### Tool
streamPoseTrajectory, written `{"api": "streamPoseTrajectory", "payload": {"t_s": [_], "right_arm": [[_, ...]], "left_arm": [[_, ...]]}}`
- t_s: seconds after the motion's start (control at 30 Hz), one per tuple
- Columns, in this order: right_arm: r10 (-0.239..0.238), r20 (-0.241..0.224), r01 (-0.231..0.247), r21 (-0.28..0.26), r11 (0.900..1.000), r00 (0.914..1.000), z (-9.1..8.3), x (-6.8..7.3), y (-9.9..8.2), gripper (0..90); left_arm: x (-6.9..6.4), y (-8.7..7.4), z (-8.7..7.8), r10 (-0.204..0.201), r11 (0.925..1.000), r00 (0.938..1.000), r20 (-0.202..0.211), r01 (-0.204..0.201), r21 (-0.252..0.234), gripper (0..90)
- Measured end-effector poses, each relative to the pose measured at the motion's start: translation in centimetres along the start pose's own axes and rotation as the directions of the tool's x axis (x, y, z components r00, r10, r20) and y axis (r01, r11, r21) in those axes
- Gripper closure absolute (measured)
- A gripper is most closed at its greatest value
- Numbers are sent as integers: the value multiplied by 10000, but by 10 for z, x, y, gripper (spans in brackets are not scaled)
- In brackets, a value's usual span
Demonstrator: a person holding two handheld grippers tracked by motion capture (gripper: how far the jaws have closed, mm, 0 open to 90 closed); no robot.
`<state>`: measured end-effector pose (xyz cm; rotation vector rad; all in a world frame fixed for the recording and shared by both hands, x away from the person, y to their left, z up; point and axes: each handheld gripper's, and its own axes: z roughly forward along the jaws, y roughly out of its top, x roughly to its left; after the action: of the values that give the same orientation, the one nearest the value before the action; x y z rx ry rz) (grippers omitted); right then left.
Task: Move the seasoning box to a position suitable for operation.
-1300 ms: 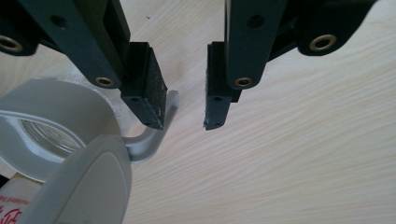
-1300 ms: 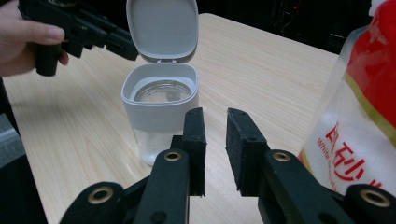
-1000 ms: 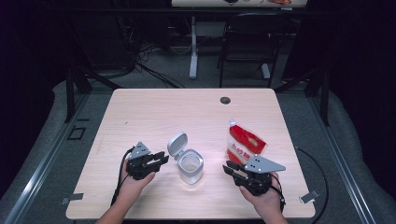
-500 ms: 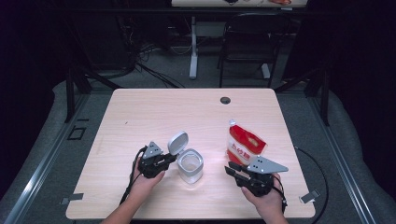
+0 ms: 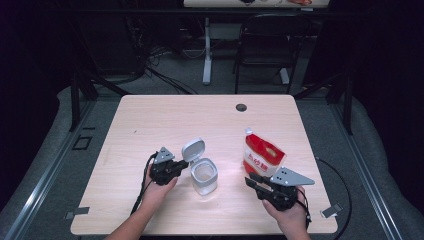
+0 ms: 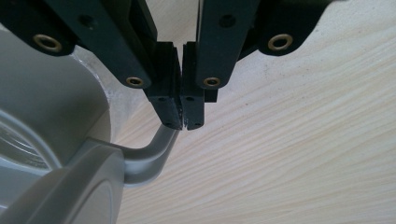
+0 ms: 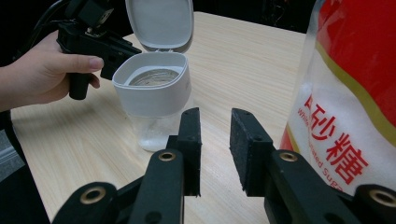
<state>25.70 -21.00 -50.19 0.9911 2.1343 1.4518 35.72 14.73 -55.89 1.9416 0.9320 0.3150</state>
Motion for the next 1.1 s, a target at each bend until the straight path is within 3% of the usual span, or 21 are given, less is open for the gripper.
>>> {"api": "streamPoseTrajectory", "payload": {"t_s": [0.3, 0.63, 0.83, 1.1], "right_arm": [[-70, 217, 72, -79, 9999, 9997, -6, 0, 3, 735], [-427, 583, 416, 194, 9989, 9974, -22, -3, 9, 717], [-101, 760, 87, 182, 9998, 9971, -32, -9, 1, 711], [-51, 1390, 8, 310, 9995, 9903, -51, -22, -1, 695]], "left_arm": [[-3, 4, 5, 223, 9998, 9997, 96, -223, 11, 859], [-3, 4, -15, 381, 9989, 9992, -76, -383, -265, 802], [-4, 0, -29, 421, 9986, 9991, -78, -423, -306, 744], [5, -3, -38, 266, 9989, 9988, -415, -282, -383, 711]]}}
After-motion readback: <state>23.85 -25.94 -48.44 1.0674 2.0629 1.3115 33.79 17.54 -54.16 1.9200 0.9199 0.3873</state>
